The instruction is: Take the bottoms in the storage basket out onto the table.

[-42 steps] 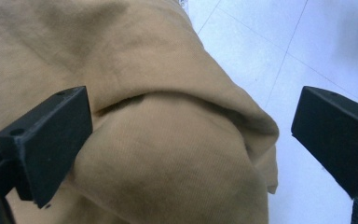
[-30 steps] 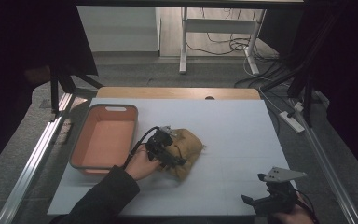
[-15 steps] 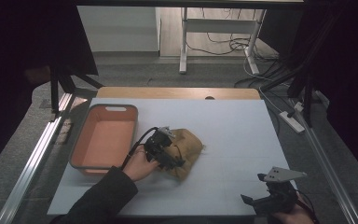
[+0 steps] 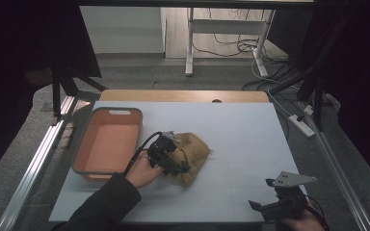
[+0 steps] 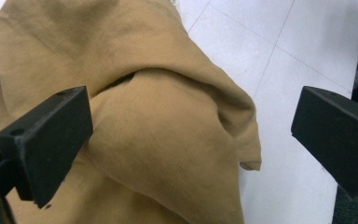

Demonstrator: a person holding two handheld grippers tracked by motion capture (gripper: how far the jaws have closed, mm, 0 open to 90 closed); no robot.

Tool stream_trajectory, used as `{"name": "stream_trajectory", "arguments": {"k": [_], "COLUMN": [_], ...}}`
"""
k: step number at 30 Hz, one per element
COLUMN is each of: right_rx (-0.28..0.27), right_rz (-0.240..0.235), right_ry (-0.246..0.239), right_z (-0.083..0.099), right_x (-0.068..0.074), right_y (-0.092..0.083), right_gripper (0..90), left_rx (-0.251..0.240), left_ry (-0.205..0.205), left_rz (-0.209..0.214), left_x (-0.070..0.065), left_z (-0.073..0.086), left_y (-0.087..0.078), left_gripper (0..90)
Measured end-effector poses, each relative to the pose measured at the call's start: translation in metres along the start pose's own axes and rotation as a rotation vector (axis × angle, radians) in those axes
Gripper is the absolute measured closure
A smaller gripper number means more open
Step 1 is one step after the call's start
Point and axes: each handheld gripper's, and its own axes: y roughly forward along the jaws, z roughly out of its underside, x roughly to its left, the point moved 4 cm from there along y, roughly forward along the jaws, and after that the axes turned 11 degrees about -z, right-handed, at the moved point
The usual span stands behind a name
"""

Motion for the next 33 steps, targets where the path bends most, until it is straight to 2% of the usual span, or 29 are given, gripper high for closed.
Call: {"name": "stream_trajectory", "arguments": {"k": [33], "right_rx": [0.006], "right_rz": [-0.004], "right_ry": [-0.001], "right_z": [0.0], "right_x": [0.0], "right_y": [0.001], "right_gripper": [4.5], "left_rx": [-0.002], "left_ry": [-0.009], "left_rz": [0.017], "left_x": [-0.005], "left_z": [0.008], "left_y": [-0.017], "left_gripper": [0.0]}}
